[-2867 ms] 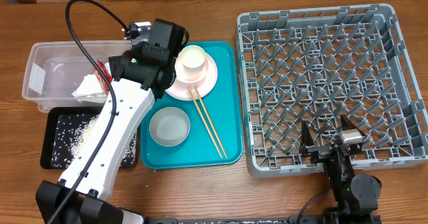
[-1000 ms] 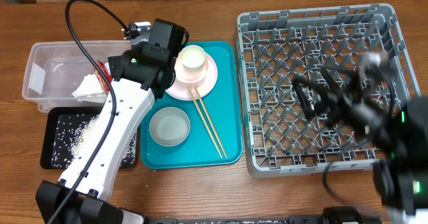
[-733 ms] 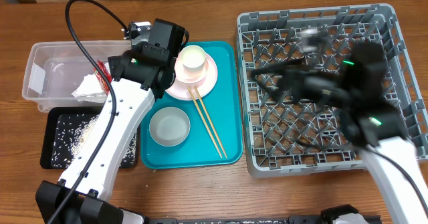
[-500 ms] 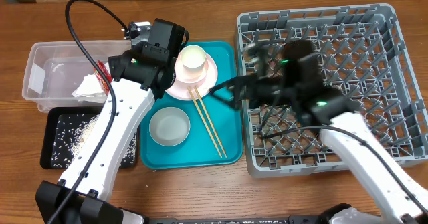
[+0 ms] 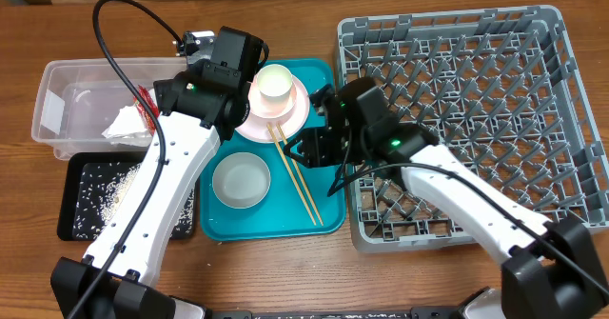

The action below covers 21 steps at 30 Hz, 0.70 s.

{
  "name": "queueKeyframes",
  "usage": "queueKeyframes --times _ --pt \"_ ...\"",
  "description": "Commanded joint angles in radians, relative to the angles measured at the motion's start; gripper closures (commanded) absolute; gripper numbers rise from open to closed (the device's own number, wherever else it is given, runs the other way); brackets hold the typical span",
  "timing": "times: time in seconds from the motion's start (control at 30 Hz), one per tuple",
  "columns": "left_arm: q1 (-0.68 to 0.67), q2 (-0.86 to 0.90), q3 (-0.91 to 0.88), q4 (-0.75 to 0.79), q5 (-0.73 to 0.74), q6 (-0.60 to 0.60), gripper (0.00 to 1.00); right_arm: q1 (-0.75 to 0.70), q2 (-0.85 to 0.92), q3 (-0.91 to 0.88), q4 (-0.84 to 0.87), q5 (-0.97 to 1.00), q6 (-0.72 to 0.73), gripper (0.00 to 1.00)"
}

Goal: Sort waste into correct bins and load items into the dishwasher
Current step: 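Reach the right gripper to the wooden chopsticks on the teal tray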

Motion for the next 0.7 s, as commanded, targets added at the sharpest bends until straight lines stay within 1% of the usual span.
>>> queueKeyframes --times 0.0,0.13,0.27,0.43,0.67 --pt "0.0 0.0 0.021 0.0 -0.023 0.003 0.0 0.05 0.024 -0.003 0.004 0.241 -0.005 0.66" --pt "0.0 0.0 0.021 0.0 -0.023 0.003 0.0 0.105 0.047 -0.003 0.005 0.371 -0.076 0.69" --pt "0.0 0.0 0.021 0.0 -0.023 0.003 0.0 0.153 0.073 -0.003 0.019 0.418 -0.084 0.69" --pt "0.0 0.0 0.021 0.0 -0.023 0.003 0.0 0.199 0.1 -0.003 0.024 0.555 -0.084 0.69" --pt "0.0 0.0 0.021 0.0 -0.023 0.003 0.0 0.225 0.142 -0.003 0.069 0.573 -0.084 0.69"
